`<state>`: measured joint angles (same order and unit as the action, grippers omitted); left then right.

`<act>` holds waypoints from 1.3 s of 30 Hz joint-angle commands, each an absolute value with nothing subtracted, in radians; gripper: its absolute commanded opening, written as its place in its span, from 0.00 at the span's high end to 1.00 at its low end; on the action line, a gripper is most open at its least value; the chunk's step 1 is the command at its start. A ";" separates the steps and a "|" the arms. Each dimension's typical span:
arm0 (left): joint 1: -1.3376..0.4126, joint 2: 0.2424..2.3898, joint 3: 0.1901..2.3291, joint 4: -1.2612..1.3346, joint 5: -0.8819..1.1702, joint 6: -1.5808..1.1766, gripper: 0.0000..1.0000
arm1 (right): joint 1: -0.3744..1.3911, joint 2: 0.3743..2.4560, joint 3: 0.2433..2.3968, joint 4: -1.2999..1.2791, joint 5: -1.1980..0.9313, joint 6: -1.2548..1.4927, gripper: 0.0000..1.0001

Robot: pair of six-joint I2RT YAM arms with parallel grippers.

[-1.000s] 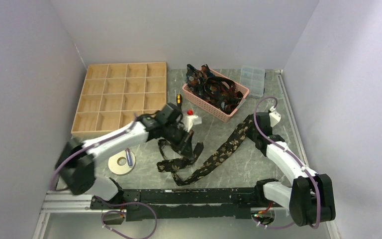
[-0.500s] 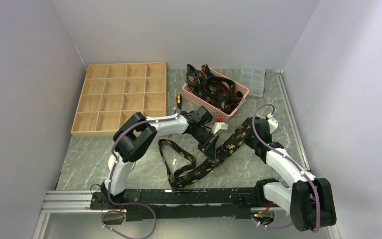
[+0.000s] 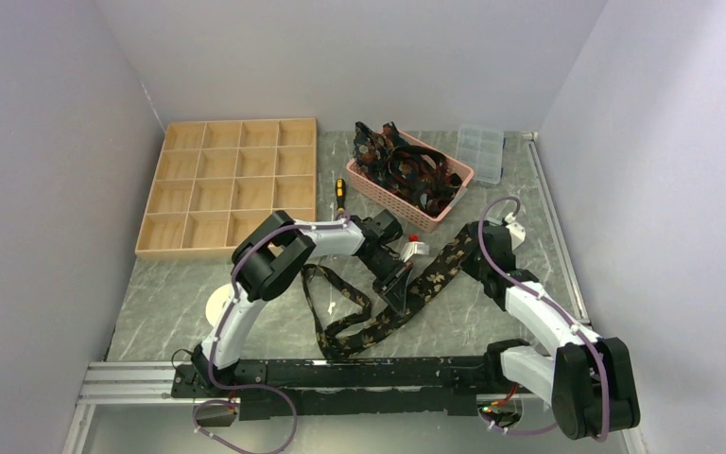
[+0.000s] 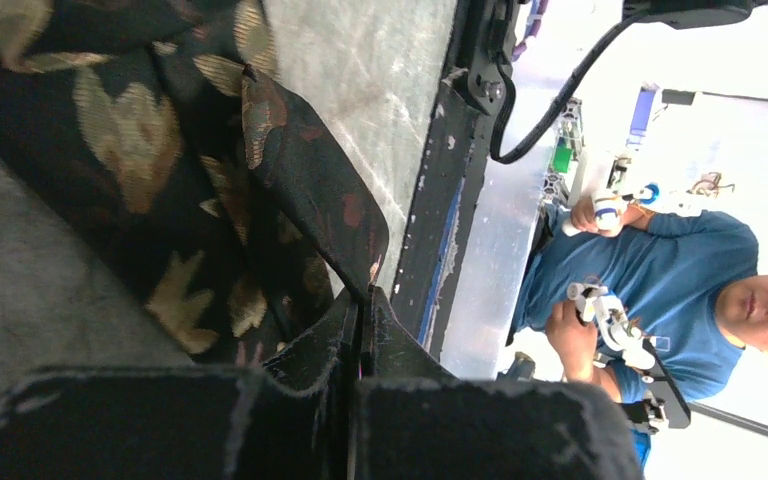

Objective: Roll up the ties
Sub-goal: Flatten out the tie at the center of the board.

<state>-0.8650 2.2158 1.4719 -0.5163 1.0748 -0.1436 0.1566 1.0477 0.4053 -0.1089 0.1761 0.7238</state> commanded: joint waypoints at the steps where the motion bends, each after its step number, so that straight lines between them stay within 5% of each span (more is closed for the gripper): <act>1: -0.854 2.287 1.530 -0.496 1.095 -0.172 0.97 | 0.169 1.040 0.399 -0.066 0.174 0.706 1.00; 26: -0.813 2.413 1.689 -0.483 0.892 -0.269 0.97 | 0.279 0.952 0.369 -0.138 0.179 0.719 1.00; 27: -0.813 2.412 1.690 -0.495 0.879 -0.266 0.97 | 0.283 0.938 0.371 -0.154 0.178 0.714 0.98; 30: -0.813 2.368 1.659 -0.508 0.839 -0.254 0.88 | 0.288 0.871 0.384 -0.226 0.195 0.707 0.65; 32: -0.813 2.323 1.627 -0.517 0.810 -0.242 0.81 | 0.290 0.823 0.393 -0.265 0.207 0.701 0.55; 39: -0.819 2.200 1.509 -0.535 0.735 -0.228 0.58 | 0.293 0.800 0.413 -0.258 0.039 0.672 0.51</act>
